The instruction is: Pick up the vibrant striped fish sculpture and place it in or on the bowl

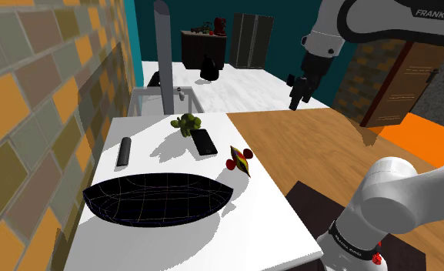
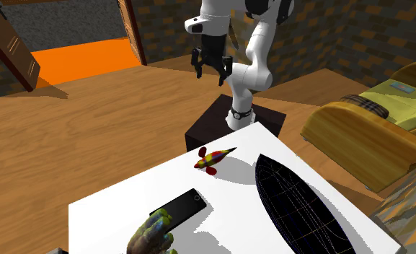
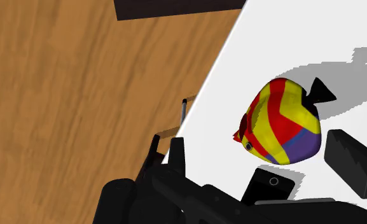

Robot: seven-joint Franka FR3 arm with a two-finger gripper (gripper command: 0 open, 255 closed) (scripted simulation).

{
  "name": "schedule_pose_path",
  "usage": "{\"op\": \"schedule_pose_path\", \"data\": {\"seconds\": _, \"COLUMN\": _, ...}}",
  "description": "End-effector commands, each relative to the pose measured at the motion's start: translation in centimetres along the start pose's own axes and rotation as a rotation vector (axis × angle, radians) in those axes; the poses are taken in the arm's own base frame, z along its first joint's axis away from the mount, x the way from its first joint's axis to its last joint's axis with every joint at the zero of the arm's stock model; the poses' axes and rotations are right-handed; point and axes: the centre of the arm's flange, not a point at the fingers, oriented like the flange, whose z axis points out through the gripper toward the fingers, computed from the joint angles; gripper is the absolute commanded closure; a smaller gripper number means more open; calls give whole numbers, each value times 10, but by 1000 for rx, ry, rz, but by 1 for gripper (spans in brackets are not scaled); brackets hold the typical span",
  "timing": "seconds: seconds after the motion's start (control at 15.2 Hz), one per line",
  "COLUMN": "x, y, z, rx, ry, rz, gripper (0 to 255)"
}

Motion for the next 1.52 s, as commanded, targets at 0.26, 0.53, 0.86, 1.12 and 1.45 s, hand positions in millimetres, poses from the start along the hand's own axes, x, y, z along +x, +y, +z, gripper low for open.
{"op": "schedule_pose_path", "data": {"seconds": 0.26, "x": 31, "y": 11, "z": 47, "rx": 79, "ry": -39, "rz": 47, "gripper": 0}}
{"op": "schedule_pose_path", "data": {"seconds": 0.53, "x": 59, "y": 20, "z": 96, "rx": 159, "ry": -78, "rz": 93, "gripper": 0}}
{"op": "schedule_pose_path", "data": {"seconds": 0.86, "x": 91, "y": 27, "z": 160, "rx": 258, "ry": -127, "rz": 152, "gripper": 0}}
{"op": "schedule_pose_path", "data": {"seconds": 1.12, "x": 114, "y": 30, "z": 212, "rx": 338, "ry": -166, "rz": 199, "gripper": 0}}
{"op": "schedule_pose_path", "data": {"seconds": 1.45, "x": 119, "y": 24, "z": 244, "rx": 363, "ry": -179, "rz": 213, "gripper": 0}}
